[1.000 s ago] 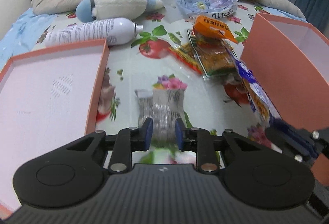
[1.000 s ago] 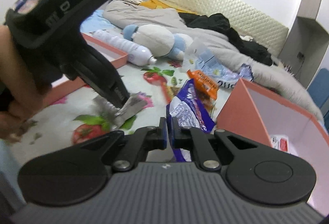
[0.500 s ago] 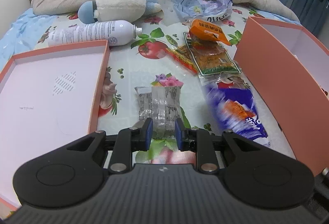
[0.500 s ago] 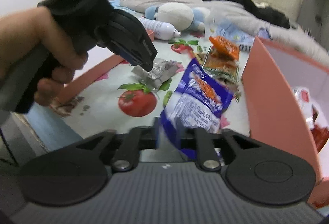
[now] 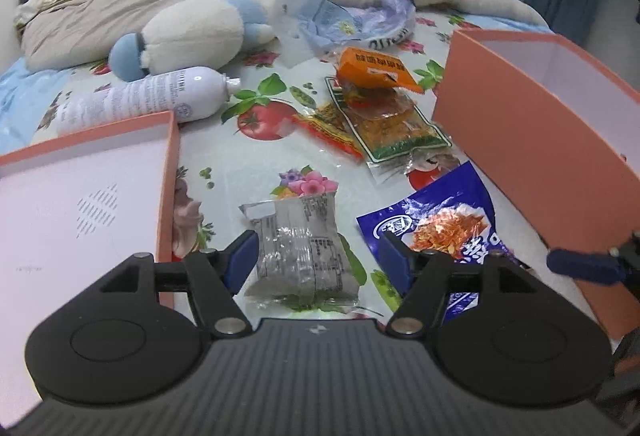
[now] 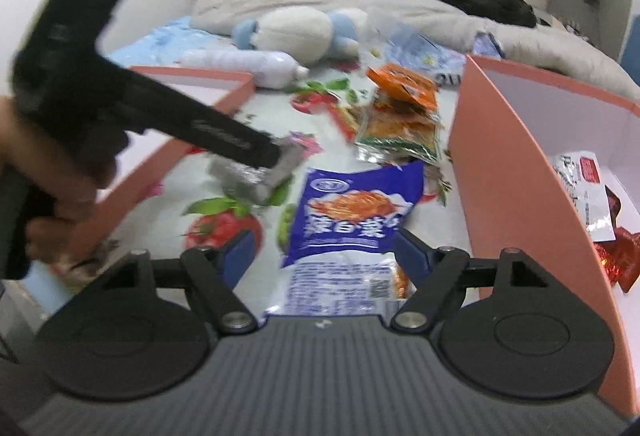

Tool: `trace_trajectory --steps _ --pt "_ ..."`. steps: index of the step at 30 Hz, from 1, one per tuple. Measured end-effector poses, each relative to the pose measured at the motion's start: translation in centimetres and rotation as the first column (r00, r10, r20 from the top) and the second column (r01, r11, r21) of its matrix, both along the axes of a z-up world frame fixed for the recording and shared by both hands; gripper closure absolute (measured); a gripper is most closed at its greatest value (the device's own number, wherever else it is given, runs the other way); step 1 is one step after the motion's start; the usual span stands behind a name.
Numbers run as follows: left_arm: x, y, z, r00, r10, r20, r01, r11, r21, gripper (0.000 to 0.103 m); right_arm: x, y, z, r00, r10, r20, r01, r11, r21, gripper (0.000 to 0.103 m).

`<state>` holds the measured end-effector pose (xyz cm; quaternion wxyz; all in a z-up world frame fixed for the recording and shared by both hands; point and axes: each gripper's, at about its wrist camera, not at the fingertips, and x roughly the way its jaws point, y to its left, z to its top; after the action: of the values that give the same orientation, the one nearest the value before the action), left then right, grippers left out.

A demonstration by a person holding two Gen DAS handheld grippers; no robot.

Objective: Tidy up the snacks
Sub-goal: 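Lift the clear packet with the left gripper while the right grasps the blue snack bag, then carry the clear packet and blue bag over the deep pink box with both grippers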

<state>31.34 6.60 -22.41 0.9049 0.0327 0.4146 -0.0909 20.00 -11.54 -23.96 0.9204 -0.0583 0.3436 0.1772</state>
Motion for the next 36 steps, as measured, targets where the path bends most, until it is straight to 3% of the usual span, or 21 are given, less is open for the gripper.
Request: trace_trajectory --steps 4,12,16,18,21,23,25,36 --pt "1.4 0.5 -1.5 0.999 0.034 -0.024 -0.033 0.999 0.016 0.032 1.3 0.4 -1.4 0.999 -0.011 -0.032 0.01 1.0 -0.029 0.025" --pt "2.4 0.9 -4.0 0.994 0.094 -0.061 -0.096 0.995 -0.033 0.032 1.8 1.4 -3.1 1.0 -0.021 0.005 0.021 0.989 -0.147 0.023" --pt "2.2 0.7 -4.1 0.992 0.112 -0.065 -0.116 0.991 -0.059 0.041 2.3 0.9 -3.5 0.999 -0.022 -0.026 0.02 0.994 -0.106 0.024" --pt "2.0 0.4 -4.0 0.992 0.115 -0.06 -0.118 0.992 -0.051 0.045 2.8 0.1 -3.5 0.997 -0.033 -0.071 0.03 0.999 -0.035 0.029" --pt "1.5 0.3 -3.7 0.989 0.137 -0.059 -0.14 0.989 -0.056 0.049 2.8 -0.1 -3.2 0.996 -0.028 -0.08 0.027 1.0 -0.014 0.042" --pt "1.1 0.0 -3.4 0.988 0.144 -0.054 -0.147 0.988 -0.047 0.05 2.8 -0.5 -2.7 0.995 -0.042 -0.091 0.043 0.999 0.012 0.058" --pt "0.5 -0.2 -2.9 0.987 0.15 -0.058 -0.153 0.987 -0.056 0.05 2.5 -0.6 -2.4 0.995 -0.045 -0.088 0.047 0.999 0.015 0.064" --pt "-4.9 -0.1 1.1 0.974 0.222 -0.043 -0.225 0.966 -0.123 0.05 -0.7 -1.5 1.2 0.995 -0.08 -0.059 0.083 0.995 0.057 0.066"
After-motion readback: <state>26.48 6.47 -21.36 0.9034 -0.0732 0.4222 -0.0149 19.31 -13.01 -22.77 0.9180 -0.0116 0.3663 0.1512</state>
